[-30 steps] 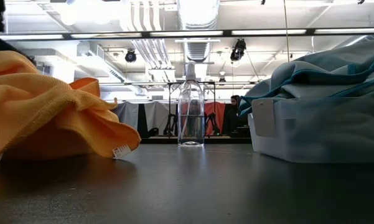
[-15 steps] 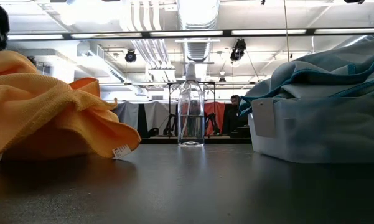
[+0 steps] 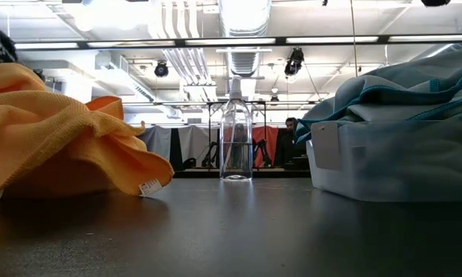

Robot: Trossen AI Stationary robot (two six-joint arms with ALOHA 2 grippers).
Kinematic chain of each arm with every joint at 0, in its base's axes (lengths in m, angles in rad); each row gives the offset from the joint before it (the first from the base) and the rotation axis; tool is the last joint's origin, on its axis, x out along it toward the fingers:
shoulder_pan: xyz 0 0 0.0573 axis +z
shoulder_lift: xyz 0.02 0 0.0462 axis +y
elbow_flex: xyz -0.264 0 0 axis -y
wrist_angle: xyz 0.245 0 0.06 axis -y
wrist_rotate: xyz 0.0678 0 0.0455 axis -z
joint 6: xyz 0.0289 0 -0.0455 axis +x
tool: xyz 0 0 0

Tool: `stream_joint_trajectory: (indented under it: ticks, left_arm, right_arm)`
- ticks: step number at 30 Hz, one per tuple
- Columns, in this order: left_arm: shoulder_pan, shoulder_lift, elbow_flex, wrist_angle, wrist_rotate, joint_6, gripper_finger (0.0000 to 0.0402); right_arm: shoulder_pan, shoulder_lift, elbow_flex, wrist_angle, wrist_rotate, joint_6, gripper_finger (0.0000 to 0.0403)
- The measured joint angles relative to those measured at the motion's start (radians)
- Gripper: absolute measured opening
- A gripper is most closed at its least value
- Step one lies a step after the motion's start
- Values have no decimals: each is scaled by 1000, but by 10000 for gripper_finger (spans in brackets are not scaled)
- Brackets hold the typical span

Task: Sort microfiber towel by color & place in baskets
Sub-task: Return to Home Position

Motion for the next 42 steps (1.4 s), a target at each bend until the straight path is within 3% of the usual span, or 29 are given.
stream_joint_trajectory:
  ticks: [15,31,37,42]
  left_arm:
    - [0,-245,-111,-32,50,88,194]
    - [0,-479,-133,-164,47,186,194]
    - [1,-480,-139,-166,0,274,194]
    - [1,-479,-147,-174,-163,297,194]
  right_arm:
    - [0,-267,-199,60,4,-72,141]
    - [0,-601,-484,171,5,-118,141]
    - [0,-724,-554,190,12,-183,141]
    - [-3,-817,-567,187,13,-266,141]
